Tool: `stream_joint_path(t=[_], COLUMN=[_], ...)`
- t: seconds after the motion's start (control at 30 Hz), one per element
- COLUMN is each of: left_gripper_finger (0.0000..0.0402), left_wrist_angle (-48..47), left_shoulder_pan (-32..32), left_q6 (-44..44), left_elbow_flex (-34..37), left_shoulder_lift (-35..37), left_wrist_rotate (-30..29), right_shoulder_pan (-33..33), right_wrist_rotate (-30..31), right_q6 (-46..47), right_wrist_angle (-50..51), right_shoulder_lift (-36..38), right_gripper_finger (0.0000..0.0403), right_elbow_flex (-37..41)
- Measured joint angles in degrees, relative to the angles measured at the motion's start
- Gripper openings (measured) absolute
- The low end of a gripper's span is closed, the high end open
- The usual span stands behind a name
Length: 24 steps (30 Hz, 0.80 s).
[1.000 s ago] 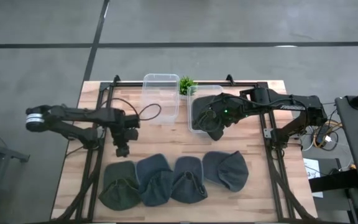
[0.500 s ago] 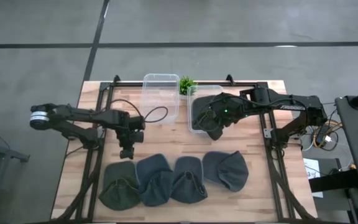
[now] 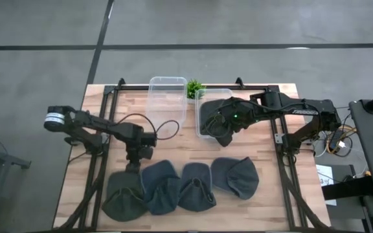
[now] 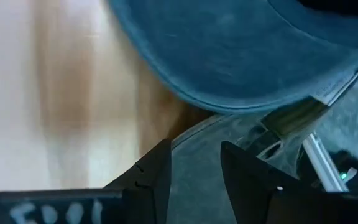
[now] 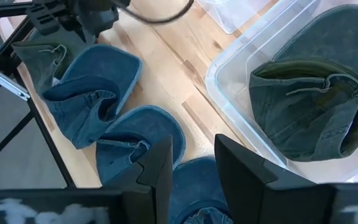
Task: Pick & Place hat
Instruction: Put the black cap into the right transparent bin
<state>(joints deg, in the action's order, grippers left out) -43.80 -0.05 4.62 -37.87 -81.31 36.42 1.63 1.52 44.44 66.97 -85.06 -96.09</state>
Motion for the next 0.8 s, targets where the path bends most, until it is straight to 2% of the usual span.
stream_joint_path(t=[0.27, 0.43, 0.6, 0.8], left_gripper_finger=[0.0131, 0.0131, 0.0131, 0.0131], left_wrist_angle=[4.0, 7.4, 7.7, 7.5], left_shoulder_pan=[-1.9, -1.9, -3.4, -6.6], left_q6=[1.2, 0.0, -0.3, -0.9], left_elbow_flex=[-0.7, -1.2, -1.2, -1.1], left_shoulder_lift=[-1.2, -1.1, -2.7, -5.3], left_wrist_rotate=[0.1, -2.5, 5.6, 6.6], right_shoulder_pan=[0.0, 0.0, 0.4, 0.8], right_wrist_rotate=[0.0, 0.0, 0.0, 0.0], right_q6=[0.3, 0.9, 2.0, 2.4], right_wrist_angle=[0.0, -0.1, -0.1, -0.1], right_shoulder_lift=[0.1, 0.1, 0.1, 0.1], right_gripper_finger=[0.0113, 0.0106, 0.0099, 0.009], right_elbow_flex=[0.0, 0.0, 0.0, 0.0])
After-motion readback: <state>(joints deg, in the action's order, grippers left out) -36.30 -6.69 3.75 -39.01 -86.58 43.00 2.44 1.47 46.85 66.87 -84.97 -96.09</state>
